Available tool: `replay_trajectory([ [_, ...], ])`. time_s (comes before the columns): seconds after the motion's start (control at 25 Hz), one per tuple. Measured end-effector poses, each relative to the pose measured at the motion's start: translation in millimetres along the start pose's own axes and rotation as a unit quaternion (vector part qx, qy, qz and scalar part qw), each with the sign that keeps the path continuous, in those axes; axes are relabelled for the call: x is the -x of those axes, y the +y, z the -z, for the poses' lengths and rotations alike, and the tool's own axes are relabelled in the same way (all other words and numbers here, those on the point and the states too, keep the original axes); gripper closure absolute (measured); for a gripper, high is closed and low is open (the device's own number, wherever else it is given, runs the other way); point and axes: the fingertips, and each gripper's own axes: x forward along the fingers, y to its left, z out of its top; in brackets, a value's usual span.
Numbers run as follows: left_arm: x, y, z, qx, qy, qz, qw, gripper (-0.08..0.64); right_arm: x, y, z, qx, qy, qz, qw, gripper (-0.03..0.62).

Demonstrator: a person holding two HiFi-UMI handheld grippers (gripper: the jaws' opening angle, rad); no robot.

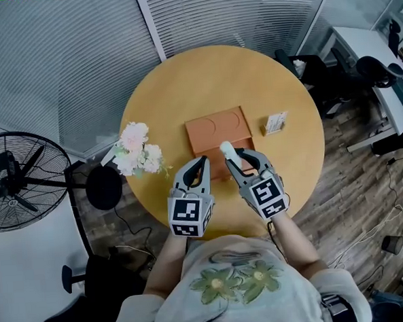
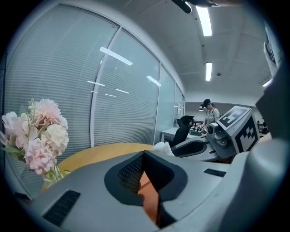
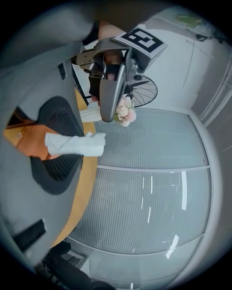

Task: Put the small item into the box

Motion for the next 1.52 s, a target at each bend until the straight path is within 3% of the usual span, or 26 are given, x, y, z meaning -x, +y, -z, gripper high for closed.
replay_trajectory([
  [1.52, -9, 10, 20, 0.001, 0.028, -0.008, 0.9996, 0.557, -50, -6, 76, 0.018, 0.094, -0.029, 0.995, 0.465],
])
